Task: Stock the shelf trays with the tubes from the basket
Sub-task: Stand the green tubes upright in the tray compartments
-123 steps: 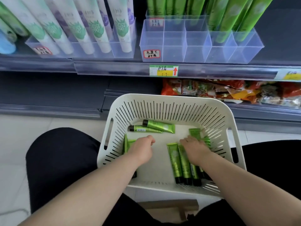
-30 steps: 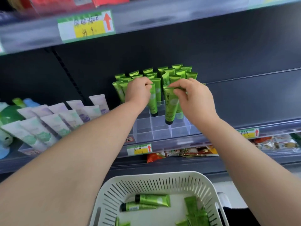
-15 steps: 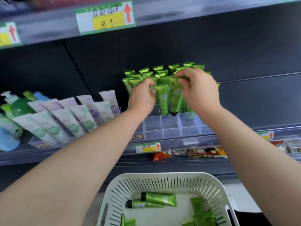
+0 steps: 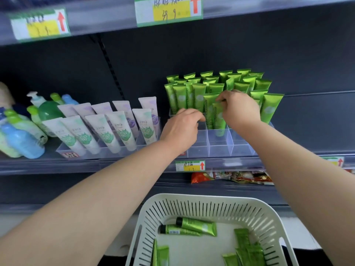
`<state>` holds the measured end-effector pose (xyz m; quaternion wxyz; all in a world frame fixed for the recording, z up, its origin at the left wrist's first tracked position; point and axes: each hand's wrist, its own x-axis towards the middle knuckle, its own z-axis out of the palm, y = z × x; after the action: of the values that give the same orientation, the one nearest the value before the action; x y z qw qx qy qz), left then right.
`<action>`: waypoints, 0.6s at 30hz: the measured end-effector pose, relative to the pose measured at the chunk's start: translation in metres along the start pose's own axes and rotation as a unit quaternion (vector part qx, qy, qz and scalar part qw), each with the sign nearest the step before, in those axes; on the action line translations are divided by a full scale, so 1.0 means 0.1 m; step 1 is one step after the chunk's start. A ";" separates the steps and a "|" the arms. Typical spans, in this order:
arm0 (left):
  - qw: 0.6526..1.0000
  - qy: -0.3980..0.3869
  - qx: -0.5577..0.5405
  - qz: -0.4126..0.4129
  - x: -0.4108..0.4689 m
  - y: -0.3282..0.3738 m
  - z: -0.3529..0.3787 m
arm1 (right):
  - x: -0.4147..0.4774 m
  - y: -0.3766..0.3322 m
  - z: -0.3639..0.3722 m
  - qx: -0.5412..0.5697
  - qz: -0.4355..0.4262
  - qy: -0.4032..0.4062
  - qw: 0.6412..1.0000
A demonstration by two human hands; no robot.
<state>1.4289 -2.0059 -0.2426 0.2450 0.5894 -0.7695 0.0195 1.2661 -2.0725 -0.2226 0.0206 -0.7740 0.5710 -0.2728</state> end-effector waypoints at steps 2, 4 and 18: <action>1.000 0.001 -0.004 -0.005 -0.02 -0.01 -0.02 | 0.00 0.00 0.01 0.001 0.002 0.001 1.000; 1.000 0.002 -0.007 -0.013 -0.05 0.00 -0.05 | -0.02 -0.01 -0.01 0.002 0.002 0.013 1.000; 0.998 0.002 -0.059 -0.024 -0.56 0.35 -0.10 | -1.04 0.03 -0.13 -0.009 -0.077 0.075 0.994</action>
<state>1.4113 -1.9413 -0.2472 0.2813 0.5918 -0.7548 -0.0311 1.2372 -1.9771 -0.2544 -0.0504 -0.7933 0.5122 -0.3253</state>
